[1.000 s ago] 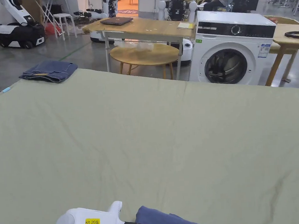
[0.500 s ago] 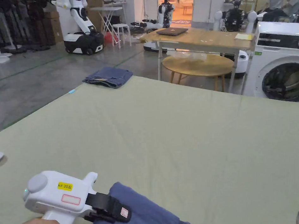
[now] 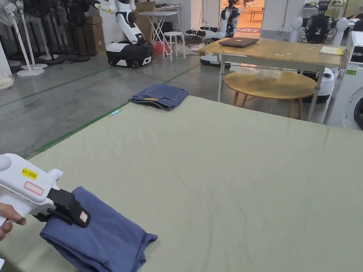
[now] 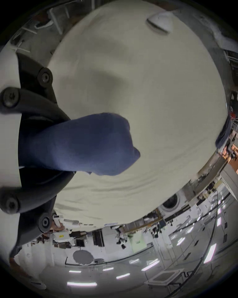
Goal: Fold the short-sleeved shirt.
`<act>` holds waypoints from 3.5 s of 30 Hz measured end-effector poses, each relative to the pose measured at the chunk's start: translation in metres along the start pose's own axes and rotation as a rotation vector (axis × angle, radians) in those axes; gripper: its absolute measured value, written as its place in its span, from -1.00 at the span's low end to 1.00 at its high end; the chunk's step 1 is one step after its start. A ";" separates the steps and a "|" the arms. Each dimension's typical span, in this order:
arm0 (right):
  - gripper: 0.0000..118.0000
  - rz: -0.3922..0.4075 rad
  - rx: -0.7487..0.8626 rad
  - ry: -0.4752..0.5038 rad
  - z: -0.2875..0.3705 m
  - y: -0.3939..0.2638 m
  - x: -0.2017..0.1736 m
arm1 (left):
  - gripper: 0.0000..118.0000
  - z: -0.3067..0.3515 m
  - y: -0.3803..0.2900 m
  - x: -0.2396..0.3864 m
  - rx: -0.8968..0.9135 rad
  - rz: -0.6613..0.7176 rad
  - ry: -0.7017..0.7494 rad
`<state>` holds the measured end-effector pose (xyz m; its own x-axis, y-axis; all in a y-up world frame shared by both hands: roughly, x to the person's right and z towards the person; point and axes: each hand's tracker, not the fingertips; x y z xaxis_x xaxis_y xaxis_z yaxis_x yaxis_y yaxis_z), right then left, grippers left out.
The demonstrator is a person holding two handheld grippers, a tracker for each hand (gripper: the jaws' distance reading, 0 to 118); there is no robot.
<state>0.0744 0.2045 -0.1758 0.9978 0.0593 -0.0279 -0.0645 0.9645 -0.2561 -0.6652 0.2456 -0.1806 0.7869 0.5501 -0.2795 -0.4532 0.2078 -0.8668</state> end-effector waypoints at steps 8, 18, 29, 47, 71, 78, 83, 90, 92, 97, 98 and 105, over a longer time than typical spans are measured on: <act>-1.00 0.017 -0.038 0.001 -0.005 -0.006 -0.005 | -0.70 -0.021 0.013 -0.018 -0.059 0.015 0.154; -1.00 0.039 -0.043 0.016 -0.005 -0.005 -0.008 | -0.14 0.008 0.009 -0.023 -0.012 -0.095 0.357; -1.00 0.004 -0.027 0.019 -0.002 -0.003 -0.011 | -0.14 -0.014 -0.046 0.041 0.324 -0.142 0.189; -1.00 -0.069 0.006 -0.051 -0.005 0.018 0.019 | -0.25 -0.168 -0.157 0.278 0.848 -0.570 0.132; -1.00 -0.095 0.116 -0.079 0.000 0.036 0.014 | -1.00 -0.182 -0.192 0.354 1.060 -0.670 0.166; -0.99 -0.097 0.124 -0.084 0.002 0.037 0.014 | -0.98 -0.181 -0.197 0.361 1.084 -0.655 0.145; 0.03 -0.078 0.137 -0.087 0.000 0.035 0.011 | -0.39 -0.182 -0.194 0.361 1.091 -0.650 0.144; 0.70 -0.054 0.164 -0.107 0.000 0.036 0.007 | 0.08 -0.181 -0.192 0.357 1.102 -0.599 0.085; 0.70 -0.037 0.181 -0.107 0.001 0.037 0.005 | 0.15 -0.181 -0.190 0.356 1.121 -0.603 0.081; 0.70 -0.010 0.183 -0.098 0.000 0.040 0.002 | 0.32 -0.182 -0.187 0.356 1.125 -0.606 0.053; 0.70 -0.010 0.183 -0.095 0.001 0.041 0.001 | 0.32 -0.181 -0.185 0.359 1.117 -0.604 0.059; 0.70 -0.039 0.171 -0.043 0.001 0.042 0.002 | 0.32 -0.172 -0.188 0.370 1.109 -0.633 0.125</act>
<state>0.0735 0.2455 -0.1851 0.9994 0.0288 0.0210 -0.0269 0.9957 -0.0881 -0.2166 0.2704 -0.1919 0.9985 0.0418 -0.0361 -0.0443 0.9964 -0.0729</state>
